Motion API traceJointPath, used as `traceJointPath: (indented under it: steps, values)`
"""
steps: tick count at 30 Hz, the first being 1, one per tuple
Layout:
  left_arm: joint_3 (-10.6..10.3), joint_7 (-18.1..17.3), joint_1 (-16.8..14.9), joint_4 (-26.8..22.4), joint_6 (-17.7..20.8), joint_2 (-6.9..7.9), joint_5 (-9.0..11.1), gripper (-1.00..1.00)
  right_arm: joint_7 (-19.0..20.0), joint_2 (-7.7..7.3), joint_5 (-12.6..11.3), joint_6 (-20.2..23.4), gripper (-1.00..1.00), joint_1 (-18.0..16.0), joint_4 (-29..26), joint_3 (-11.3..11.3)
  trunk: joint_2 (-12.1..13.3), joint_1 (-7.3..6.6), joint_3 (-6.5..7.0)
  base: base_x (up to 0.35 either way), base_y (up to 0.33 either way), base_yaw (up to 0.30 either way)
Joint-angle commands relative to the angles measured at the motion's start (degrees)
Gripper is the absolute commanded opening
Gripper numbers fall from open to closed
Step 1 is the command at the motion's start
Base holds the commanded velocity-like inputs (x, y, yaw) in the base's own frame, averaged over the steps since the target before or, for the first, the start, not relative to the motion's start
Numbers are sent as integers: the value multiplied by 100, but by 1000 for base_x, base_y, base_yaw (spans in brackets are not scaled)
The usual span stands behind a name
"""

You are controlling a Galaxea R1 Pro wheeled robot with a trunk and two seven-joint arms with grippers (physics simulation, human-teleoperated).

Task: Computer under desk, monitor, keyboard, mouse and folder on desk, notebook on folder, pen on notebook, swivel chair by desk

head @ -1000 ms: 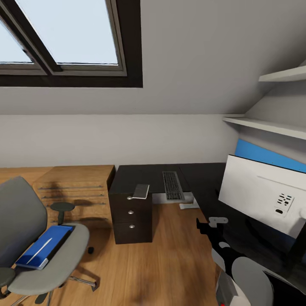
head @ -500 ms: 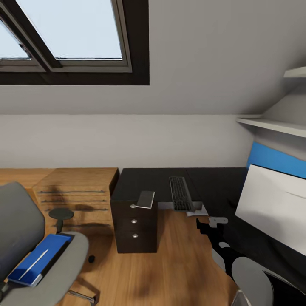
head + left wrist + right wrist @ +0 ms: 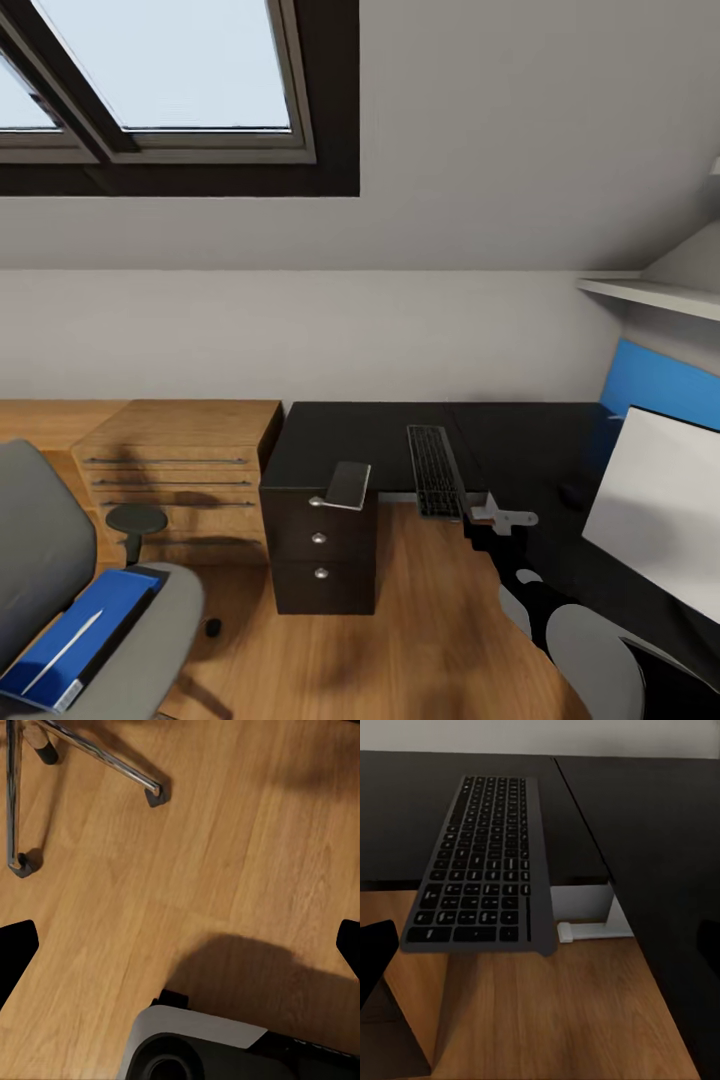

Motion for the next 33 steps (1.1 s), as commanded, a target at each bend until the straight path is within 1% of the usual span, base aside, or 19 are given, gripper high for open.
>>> traceJointPath:
  steps: [1,8,12,15,16,17,18,20,21,23,24,25,26,28,29,33]
  values:
    - [-15,5,1,-10,-7,-2,50,100,-34,-1,60,-18,100,-6,9,-26,-5,2,-7,68,0,2]
    - [-21,-1,2,-10,-3,-8,48,100,-33,-2,60,34,100,-6,-7,-30,-5,2,-7,25,0,1]
    - [-25,-3,2,-2,-1,-13,44,100,-40,-7,60,234,100,-9,-151,-33,-5,2,-7,4,0,0]
    - [-28,-3,-1,9,-5,-14,42,100,-38,-9,57,795,100,-13,-653,-34,-5,2,-7,2,0,0]
    - [-29,-3,-2,12,-3,-15,42,100,-29,-8,55,1219,100,-13,-1058,-34,-5,2,-7,0,0,0]
    - [-29,-3,-2,13,0,-15,42,100,-24,-7,54,1451,100,-14,-1286,-34,-5,2,-7,0,0,0]
    - [-30,-4,-1,17,4,-15,42,100,-19,-5,50,1937,100,-14,-1760,-34,-5,2,-7,0,0,0]
    - [-30,-4,-2,20,6,-17,38,100,-17,-4,48,2413,100,-14,-2227,-33,-5,2,-7,0,0,0]
    - [-30,-4,0,22,8,-20,36,100,-18,-3,46,2848,100,-16,-2678,-30,-5,2,-7,0,0,0]
    - [-32,-4,0,23,9,-20,35,100,-20,0,45,3237,100,-21,-3101,-22,-5,2,-7,0,0,0]
    - [-31,-4,-1,24,9,-18,34,100,-24,3,47,3571,100,-28,-3468,-12,-5,2,-7,0,0,0]
    - [-31,-4,-1,24,10,-19,34,100,-27,5,48,3720,100,-32,-3626,-6,-5,2,-7,0,0,0]
    - [-31,-4,0,25,10,-20,34,100,-30,9,49,3999,100,-49,-3885,3,-5,2,-7,0,0,0]
    - [-31,-4,-2,25,2,-21,33,100,-32,10,53,4254,100,-93,-4068,8,-5,2,-7,0,0,0]
    - [-31,-4,-1,25,-1,-22,33,100,-32,9,58,4484,100,-172,-4187,12,-5,2,-7,0,0,0]
    - [-29,-4,-1,25,-5,-24,28,100,-40,3,72,4835,100,-429,-4293,16,-5,2,-7,0,0,0]
